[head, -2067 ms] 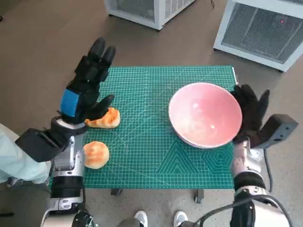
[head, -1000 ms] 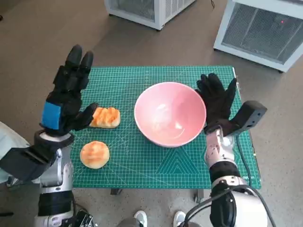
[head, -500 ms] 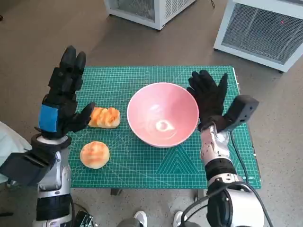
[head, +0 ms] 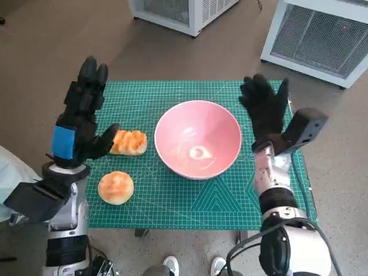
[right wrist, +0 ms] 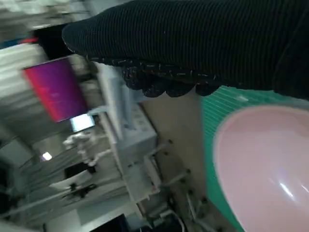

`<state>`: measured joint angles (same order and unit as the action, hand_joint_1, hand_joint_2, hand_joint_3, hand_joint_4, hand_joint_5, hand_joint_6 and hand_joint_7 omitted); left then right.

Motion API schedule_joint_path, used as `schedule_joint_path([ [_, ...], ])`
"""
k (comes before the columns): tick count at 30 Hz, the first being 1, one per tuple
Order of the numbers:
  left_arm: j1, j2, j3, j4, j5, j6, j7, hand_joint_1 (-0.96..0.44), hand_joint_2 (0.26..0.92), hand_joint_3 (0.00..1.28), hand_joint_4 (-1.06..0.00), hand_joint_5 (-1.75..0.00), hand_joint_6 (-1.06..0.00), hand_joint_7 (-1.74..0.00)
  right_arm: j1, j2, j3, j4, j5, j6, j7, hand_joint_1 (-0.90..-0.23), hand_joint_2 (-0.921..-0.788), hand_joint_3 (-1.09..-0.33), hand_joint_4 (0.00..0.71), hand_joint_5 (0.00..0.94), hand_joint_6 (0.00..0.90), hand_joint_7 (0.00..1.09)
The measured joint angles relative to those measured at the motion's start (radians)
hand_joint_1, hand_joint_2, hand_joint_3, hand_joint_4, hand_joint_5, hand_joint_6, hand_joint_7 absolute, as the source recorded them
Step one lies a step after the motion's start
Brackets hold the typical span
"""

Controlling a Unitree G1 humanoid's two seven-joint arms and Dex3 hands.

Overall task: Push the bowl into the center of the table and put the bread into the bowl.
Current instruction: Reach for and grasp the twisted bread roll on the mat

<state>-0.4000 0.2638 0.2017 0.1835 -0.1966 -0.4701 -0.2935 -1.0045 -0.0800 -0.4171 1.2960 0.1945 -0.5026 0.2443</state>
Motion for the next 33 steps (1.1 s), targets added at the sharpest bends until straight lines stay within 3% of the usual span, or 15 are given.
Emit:
schedule_joint_path([
  [12, -0.096, -0.018, -0.043, 0.093, 0.003, -0.036, -0.029, -0.70, 0.921, 0.42, -0.11, 0.00, -0.16, -0.03, -0.004, -0.034, 0.055, -0.085, -0.004, -0.217, 0.160, -0.631, -0.921, -0.748, 0.232, 0.011, 0.271, 0.16],
  [17, -0.149, -0.021, -0.059, 0.138, 0.007, -0.056, -0.041, -0.70, 0.921, 0.42, -0.12, 0.00, -0.16, -0.03, 0.000, -0.037, 0.083, -0.153, 0.000, -0.276, 0.219, -0.656, -0.921, -0.749, 0.229, 0.007, 0.258, 0.16],
  [24, -0.207, -0.035, -0.084, 0.156, 0.008, -0.057, -0.049, -0.68, 0.921, 0.40, -0.11, 0.00, -0.17, -0.03, 0.027, -0.037, 0.128, -0.279, 0.006, -0.313, 0.274, -0.656, -0.921, -0.755, 0.224, 0.003, 0.247, 0.16],
  [33, -0.246, -0.056, -0.112, 0.159, 0.003, -0.033, -0.069, -0.66, 0.921, 0.39, -0.11, 0.00, -0.17, -0.04, 0.091, -0.041, 0.168, -0.446, 0.041, -0.292, 0.307, -0.665, -0.921, -0.752, 0.222, 0.002, 0.240, 0.18],
])
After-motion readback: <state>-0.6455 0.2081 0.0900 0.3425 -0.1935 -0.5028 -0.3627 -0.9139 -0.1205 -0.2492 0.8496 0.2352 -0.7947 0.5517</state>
